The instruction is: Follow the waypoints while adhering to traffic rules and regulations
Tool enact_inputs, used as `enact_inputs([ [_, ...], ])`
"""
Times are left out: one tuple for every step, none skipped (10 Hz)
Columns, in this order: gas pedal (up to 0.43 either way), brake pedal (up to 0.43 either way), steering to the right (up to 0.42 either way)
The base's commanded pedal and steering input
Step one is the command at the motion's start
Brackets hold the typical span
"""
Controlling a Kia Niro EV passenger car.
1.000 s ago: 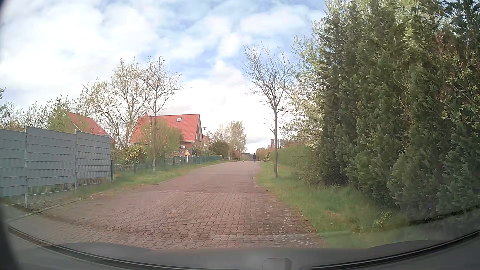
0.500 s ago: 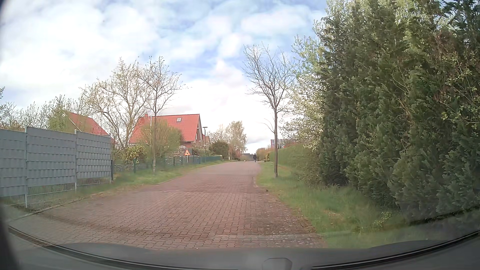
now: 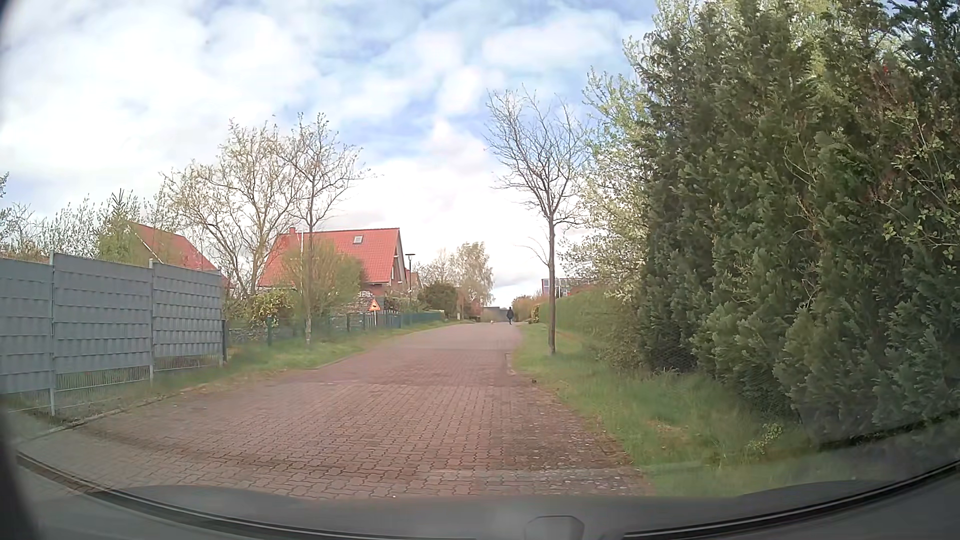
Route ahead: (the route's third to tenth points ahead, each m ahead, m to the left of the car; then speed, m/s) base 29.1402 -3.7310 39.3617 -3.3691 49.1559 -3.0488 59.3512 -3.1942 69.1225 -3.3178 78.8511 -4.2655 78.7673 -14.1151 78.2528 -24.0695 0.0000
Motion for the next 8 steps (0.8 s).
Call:
enact_inputs([
  [0.0,0.238,-0.006],
  [0.0,0.238,-0.006],
  [0.0,0.238,-0.006],
  [0.0,0.238,-0.006],
  [0.0,0.238,-0.006],
  [0.0,0.238,-0.006],
  [0.0,0.238,-0.006],
  [0.0,0.238,-0.006],
])
